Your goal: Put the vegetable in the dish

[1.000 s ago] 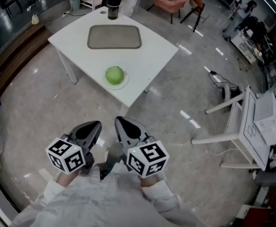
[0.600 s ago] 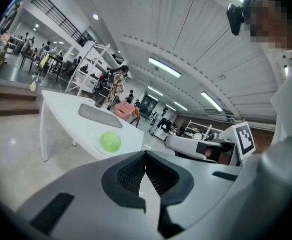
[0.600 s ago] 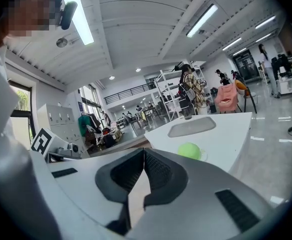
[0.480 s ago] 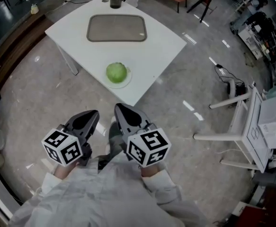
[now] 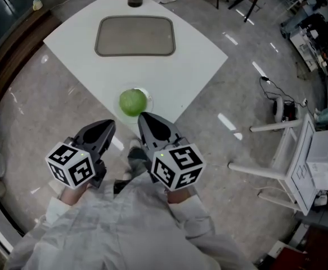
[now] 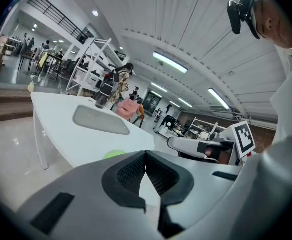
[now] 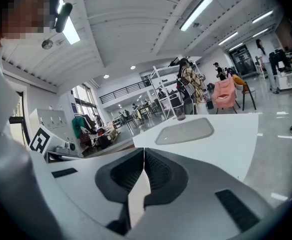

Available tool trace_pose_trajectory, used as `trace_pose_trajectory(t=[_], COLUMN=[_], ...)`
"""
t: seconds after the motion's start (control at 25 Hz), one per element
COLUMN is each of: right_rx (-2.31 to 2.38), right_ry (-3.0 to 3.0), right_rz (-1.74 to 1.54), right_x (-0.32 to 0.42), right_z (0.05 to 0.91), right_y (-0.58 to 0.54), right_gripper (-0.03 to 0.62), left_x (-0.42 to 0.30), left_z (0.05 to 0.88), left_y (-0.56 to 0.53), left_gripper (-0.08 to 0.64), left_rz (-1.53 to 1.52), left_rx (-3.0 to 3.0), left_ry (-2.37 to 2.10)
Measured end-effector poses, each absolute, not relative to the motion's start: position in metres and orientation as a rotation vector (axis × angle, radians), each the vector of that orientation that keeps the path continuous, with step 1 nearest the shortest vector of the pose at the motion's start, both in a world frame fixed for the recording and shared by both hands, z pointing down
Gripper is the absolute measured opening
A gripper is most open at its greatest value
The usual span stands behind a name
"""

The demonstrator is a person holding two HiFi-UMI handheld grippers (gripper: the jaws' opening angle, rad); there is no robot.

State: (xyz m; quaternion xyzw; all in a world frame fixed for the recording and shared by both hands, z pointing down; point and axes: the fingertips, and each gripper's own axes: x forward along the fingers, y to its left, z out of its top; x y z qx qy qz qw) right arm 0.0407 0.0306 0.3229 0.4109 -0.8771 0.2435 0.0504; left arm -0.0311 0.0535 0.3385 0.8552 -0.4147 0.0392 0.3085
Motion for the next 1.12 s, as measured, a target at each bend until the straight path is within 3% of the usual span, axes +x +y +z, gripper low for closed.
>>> trace_pose_trajectory(t=[0.56, 1.12], right_rx=[1.214, 1.231], right_ry=[-2.639, -2.518], right_rz=[0.764, 0.848], right_x=[0.067, 0.067], right_z=[0.339, 0.375], right_y=[-0.056, -0.070], right_gripper=[0.014, 0.014], left_x=[-0.018, -0.049], left_z=[0.346, 0.381], left_y=[-0.035, -0.051], left_gripper=[0.009, 0.008], left_rz=[0.114, 0.160], left_rx=[2.217, 2.069], left_ry=[-1.162, -1.198])
